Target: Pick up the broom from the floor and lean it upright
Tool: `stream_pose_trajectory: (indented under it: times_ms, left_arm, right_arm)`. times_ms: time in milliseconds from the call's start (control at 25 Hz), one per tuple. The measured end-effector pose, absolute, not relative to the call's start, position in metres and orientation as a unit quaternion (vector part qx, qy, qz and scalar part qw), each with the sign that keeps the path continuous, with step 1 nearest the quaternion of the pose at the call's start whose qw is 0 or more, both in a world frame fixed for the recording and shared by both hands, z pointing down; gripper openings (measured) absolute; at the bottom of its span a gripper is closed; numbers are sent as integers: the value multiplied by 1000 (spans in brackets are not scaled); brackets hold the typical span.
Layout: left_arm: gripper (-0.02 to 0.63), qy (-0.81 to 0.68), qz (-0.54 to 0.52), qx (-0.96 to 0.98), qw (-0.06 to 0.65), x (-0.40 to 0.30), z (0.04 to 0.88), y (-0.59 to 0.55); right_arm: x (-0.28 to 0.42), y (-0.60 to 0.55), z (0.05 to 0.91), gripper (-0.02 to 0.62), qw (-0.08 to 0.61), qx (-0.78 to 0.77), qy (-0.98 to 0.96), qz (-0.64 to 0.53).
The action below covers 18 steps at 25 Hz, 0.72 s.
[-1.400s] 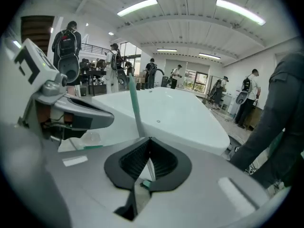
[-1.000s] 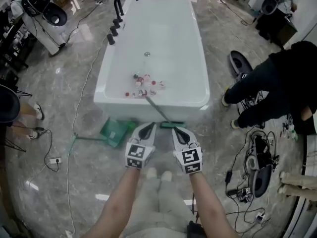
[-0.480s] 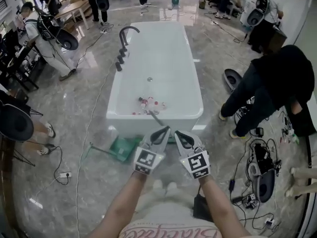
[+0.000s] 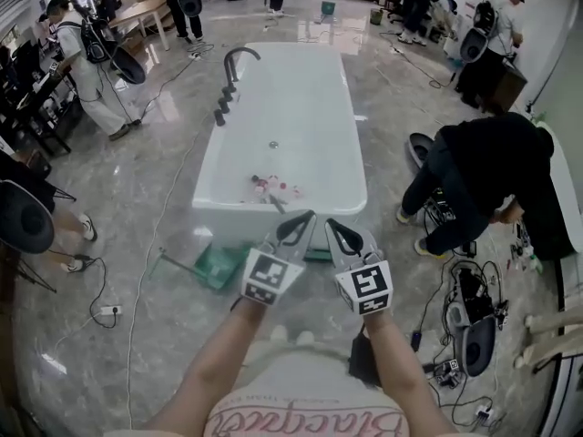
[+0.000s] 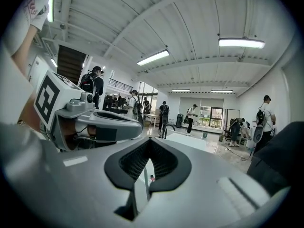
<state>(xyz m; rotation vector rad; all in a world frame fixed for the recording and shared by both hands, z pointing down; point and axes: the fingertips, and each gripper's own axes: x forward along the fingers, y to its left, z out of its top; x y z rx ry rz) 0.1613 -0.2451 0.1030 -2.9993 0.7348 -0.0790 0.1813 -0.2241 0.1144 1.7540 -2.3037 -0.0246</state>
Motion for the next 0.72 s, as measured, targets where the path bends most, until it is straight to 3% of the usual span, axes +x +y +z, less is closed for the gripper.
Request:
stream_pose_trajectory:
  times_ms: [720]
  left_arm:
    - [0, 228, -11, -973, 22, 161, 90, -260]
  right_arm:
    - [191, -239, 103, 2, 96, 618, -780, 8]
